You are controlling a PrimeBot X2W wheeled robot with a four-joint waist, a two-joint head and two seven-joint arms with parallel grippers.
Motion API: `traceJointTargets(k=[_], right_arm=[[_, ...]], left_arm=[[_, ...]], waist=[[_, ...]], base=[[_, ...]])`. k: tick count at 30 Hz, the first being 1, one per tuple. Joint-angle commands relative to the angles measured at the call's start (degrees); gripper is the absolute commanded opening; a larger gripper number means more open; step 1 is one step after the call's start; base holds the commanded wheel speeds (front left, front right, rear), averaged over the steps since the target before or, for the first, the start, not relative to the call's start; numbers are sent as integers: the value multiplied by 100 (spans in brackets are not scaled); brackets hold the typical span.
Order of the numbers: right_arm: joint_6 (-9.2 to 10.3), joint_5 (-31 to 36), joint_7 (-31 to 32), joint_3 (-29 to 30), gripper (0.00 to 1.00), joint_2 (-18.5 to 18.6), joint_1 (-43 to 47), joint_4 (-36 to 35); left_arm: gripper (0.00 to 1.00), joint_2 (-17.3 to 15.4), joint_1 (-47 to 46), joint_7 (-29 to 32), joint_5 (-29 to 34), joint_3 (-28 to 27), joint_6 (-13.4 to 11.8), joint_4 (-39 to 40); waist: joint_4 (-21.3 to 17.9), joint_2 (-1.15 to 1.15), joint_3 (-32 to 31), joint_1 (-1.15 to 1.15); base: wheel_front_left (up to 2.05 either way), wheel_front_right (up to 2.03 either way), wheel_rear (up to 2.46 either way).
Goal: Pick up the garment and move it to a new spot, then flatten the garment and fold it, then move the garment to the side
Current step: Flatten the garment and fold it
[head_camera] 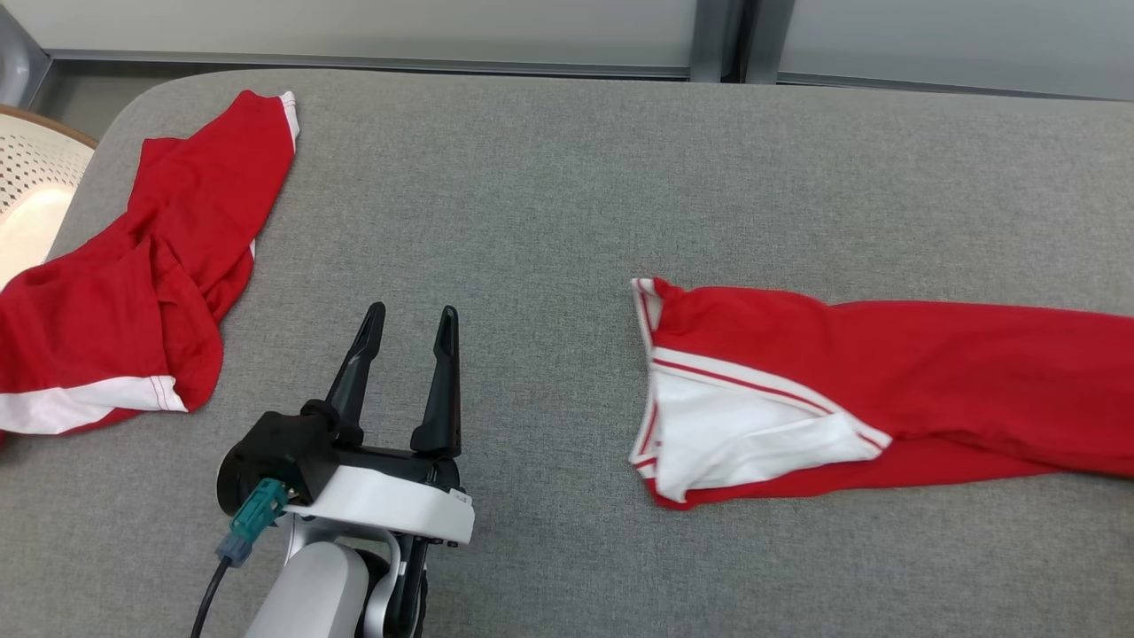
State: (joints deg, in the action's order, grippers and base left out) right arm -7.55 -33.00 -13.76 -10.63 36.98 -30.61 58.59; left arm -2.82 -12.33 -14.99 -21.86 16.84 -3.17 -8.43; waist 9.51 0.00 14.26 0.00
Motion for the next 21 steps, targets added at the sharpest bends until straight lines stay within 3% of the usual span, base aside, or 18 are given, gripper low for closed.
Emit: traceJointTargets(k=[1,5,7,14,21], right_arm=[[11,-7,-49,7,0,41,-18,-44],[12,522,-120,163,0,382,-439,475],[12,760,-129,187,0,347,-596,676],[11,825,-143,182,0,-313,-978,538],[11,418,231,-198,0,-1077,-881,-284]], left_arm=[[100,-18,-21,-26,-3,-11,-21,-7],[100,-17,-68,-26,-6,-1,-28,-16],[100,-17,-92,-26,-20,16,-21,-34],[100,-16,55,-26,-57,-44,-19,-95],[100,-17,193,-26,-85,-112,25,-113]], waist=[[0,0,0,0],[-39,0,7,0],[-45,0,-19,0],[-155,0,-268,0],[-243,0,-551,0]], base=[[0,0,0],[0,0,0],[0,0,0],[0,0,0],[0,0,0]])
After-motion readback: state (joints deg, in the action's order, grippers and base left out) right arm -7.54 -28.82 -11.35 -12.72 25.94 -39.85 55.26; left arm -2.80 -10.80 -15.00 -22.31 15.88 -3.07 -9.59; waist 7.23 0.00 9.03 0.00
